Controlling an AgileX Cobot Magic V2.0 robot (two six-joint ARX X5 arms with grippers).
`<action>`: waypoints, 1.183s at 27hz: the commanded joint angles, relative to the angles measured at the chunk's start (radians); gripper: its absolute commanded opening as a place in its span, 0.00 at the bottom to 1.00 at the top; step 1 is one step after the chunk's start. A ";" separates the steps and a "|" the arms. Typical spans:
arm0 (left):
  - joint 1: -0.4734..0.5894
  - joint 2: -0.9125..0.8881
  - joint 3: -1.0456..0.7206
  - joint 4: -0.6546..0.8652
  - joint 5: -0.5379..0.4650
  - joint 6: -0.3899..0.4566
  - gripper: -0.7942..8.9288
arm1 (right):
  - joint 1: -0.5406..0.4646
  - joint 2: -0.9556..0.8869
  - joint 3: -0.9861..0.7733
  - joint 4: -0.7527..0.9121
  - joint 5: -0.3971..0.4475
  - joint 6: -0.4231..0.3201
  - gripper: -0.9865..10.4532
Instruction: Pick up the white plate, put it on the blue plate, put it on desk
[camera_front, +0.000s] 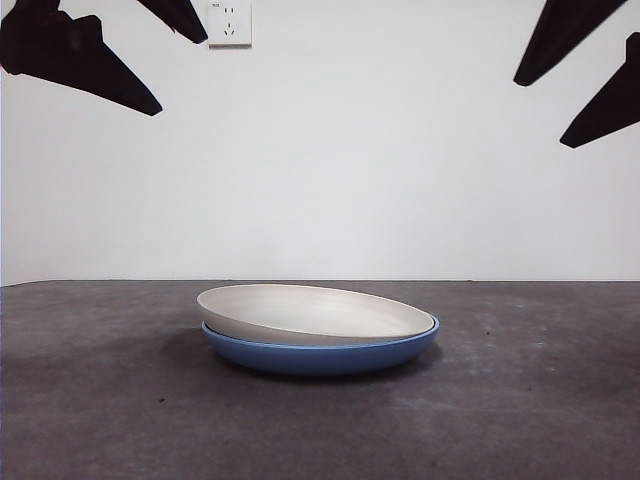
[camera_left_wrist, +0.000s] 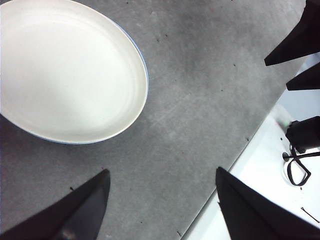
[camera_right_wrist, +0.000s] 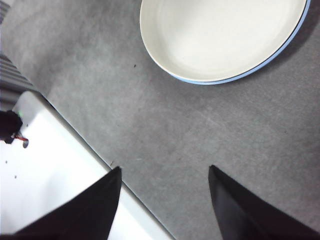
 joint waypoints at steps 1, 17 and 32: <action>-0.004 0.005 0.014 0.003 0.006 0.016 0.43 | 0.006 0.006 0.018 0.009 -0.002 -0.040 0.33; -0.004 0.005 0.014 0.002 0.006 0.016 0.25 | 0.006 0.006 0.018 0.010 -0.002 -0.044 0.27; -0.004 0.005 0.014 0.006 0.006 0.016 0.10 | 0.006 0.006 0.018 0.010 -0.003 -0.069 0.09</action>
